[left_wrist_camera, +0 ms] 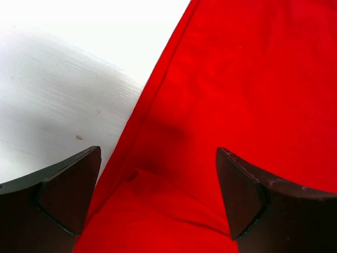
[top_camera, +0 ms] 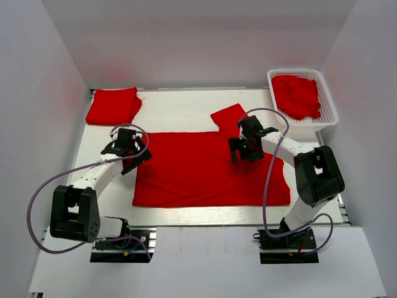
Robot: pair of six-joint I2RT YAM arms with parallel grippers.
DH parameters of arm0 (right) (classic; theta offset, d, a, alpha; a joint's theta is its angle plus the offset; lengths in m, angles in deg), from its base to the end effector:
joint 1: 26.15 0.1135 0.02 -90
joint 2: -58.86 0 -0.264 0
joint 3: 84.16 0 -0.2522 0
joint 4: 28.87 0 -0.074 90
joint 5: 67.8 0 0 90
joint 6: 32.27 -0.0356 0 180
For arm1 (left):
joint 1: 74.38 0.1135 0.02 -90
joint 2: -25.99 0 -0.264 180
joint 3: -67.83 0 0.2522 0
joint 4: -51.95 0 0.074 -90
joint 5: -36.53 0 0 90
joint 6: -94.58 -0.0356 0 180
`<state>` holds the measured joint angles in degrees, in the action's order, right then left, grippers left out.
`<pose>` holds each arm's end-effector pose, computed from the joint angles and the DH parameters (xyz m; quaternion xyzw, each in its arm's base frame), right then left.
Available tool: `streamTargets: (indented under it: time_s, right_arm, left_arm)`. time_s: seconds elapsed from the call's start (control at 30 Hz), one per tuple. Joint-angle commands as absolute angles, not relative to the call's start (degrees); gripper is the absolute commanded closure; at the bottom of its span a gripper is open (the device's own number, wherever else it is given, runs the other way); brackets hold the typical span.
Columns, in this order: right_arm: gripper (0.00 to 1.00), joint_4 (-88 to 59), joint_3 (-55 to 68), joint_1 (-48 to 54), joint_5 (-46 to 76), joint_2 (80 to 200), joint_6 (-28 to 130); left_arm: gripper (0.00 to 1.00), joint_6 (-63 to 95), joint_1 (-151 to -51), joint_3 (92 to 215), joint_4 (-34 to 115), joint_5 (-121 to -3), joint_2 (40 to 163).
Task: Fold and stack the t-shirts
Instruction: Grap the side of the flattened tshirt furthest away from the robot with both arms
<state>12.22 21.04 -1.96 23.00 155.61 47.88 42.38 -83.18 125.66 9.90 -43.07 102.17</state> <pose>0.3055 0.1367 0.1837 -0.1198 0.9650 0.0617 0.2249 0.2482 -0.0319 0.1957 -0.2635 0.9264 -0.0201 0.2683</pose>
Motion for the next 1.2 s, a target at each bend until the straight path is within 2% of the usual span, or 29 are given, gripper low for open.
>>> streamTargets:
  time_s: [0.0,0.1,0.23,0.33,0.47,0.73,0.8,0.83,0.93,1.07,1.17]
  right_arm:
    - [0.1,12.9,19.8,-1.3,25.9,156.1,46.8]
    - [0.18,12.4,20.5,-1.3,26.5,156.0,46.0]
    - [0.45,12.2,21.5,-1.3,27.1,156.1,45.2]
    - [0.54,12.8,21.3,-1.3,28.9,156.5,44.4]
    - [0.56,14.1,21.1,-1.3,30.4,156.3,42.9]
    - [0.52,14.9,23.3,-1.4,31.2,156.2,41.1]
    - [0.56,14.3,23.8,-1.2,30.4,156.3,40.8]
    - [0.65,14.0,23.7,-1.2,30.4,156.4,40.9]
    - [0.76,12.8,23.7,-1.3,30.0,156.2,40.9]
    - [1.0,11.0,23.0,-1.2,29.4,155.0,40.9]
    - [1.0,8.8,22.9,-1.1,29.1,152.0,41.3]
  left_arm:
    - [0.0,41.6,-83.0,124.8,10.2,-43.4,99.1]
    - [0.0,41.6,-83.0,124.3,10.2,-43.4,98.5]
    - [0.0,41.6,-83.0,123.8,10.2,-43.4,98.5]
    - [0.0,41.6,-83.0,123.8,10.2,-42.8,98.0]
    - [0.0,41.6,-83.0,123.2,9.6,-42.8,98.0]
    - [0.0,41.6,-83.0,122.7,9.6,-42.8,96.3]
    - [0.0,41.6,-83.0,122.7,9.6,-42.8,96.3]
    - [0.0,41.6,-83.0,122.7,9.6,-42.8,96.3]
    - [0.0,41.6,-83.0,122.7,9.6,-42.8,96.3]
    - [0.0,41.6,-83.0,123.2,9.6,-42.8,96.3]
    - [0.0,41.6,-83.0,123.2,9.6,-42.8,95.8]
